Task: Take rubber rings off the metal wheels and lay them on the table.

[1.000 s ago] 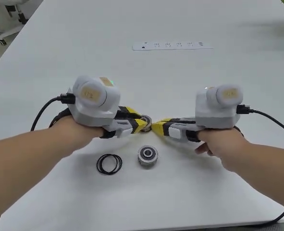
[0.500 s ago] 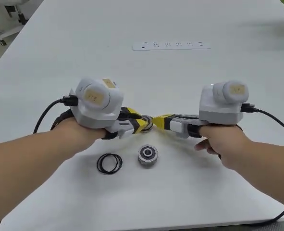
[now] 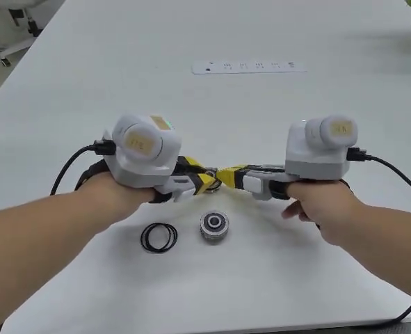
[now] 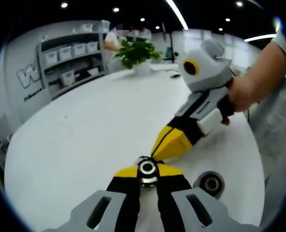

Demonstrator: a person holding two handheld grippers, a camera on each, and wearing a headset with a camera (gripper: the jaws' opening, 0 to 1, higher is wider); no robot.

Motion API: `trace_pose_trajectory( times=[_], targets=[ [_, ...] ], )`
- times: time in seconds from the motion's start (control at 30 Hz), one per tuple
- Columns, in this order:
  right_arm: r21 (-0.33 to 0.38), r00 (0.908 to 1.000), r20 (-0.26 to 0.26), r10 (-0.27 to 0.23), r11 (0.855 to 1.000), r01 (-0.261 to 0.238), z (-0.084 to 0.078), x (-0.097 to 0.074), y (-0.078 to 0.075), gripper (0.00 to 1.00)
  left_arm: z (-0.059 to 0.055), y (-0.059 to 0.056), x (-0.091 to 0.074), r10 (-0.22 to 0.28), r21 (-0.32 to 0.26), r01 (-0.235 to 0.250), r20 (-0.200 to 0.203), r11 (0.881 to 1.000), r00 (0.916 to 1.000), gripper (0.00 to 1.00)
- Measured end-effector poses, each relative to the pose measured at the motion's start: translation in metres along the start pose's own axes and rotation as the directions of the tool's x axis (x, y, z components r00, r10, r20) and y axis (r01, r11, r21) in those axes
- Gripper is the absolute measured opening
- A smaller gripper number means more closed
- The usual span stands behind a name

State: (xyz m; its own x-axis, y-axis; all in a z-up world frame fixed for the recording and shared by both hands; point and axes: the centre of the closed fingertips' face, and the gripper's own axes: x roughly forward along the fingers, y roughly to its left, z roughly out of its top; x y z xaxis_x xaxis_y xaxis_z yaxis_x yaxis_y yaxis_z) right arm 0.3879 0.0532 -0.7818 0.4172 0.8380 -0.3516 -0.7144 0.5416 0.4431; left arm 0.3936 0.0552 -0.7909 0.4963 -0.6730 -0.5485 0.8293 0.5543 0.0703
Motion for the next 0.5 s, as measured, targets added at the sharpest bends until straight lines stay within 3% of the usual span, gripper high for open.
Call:
trace_pose_trajectory(
  times=[0.13,0.2,0.5],
  targets=[
    [-0.005,0.9993,0.013,0.036,0.999,-0.036,0.0031,0.0018,0.0079,0.00,0.0005,-0.0012,0.0001,-0.002,-0.003,0.002,0.002,1.000,1.0000,0.12],
    [-0.033,0.9997,-0.003,0.024,0.999,-0.024,0.0023,0.0019,0.0073,0.00,0.0004,-0.0015,0.0000,-0.002,-0.007,0.002,0.003,1.000,1.0000,0.12],
    [-0.028,0.9998,-0.015,0.009,1.000,-0.009,-0.0027,-0.0012,-0.0002,0.00,0.0002,-0.0011,0.0000,-0.003,-0.024,0.003,0.014,1.000,0.9999,0.12]
  ],
)
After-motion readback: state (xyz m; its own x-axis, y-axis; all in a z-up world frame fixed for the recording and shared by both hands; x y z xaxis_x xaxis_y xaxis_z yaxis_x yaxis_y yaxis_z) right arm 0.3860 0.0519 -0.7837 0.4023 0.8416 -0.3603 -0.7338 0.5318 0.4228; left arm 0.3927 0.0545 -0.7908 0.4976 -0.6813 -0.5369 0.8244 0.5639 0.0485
